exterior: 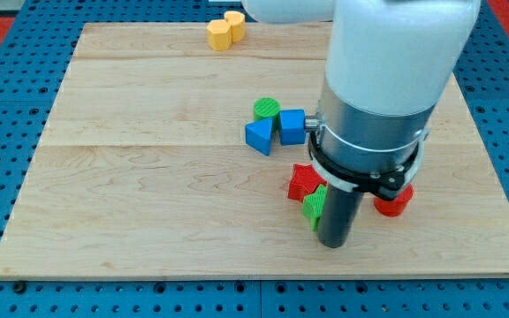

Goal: Push the green star to left and up a bit

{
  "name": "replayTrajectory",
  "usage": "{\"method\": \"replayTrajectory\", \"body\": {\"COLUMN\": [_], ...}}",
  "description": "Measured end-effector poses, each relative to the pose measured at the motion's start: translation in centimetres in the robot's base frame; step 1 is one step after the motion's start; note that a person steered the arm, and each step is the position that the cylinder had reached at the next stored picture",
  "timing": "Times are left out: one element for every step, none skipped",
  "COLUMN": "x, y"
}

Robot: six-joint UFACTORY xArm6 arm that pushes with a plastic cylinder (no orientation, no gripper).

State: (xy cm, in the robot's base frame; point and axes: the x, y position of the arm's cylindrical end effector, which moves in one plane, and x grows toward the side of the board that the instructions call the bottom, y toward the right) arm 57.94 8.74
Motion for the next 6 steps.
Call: {"method": "replayTrajectory", "body": {"x": [-0.3,-2.0,-2.4,-2.4,-2.4,-3.9], "y": [2.5,2.3,-1.2,-6.3,-9.2,-10.9]}}
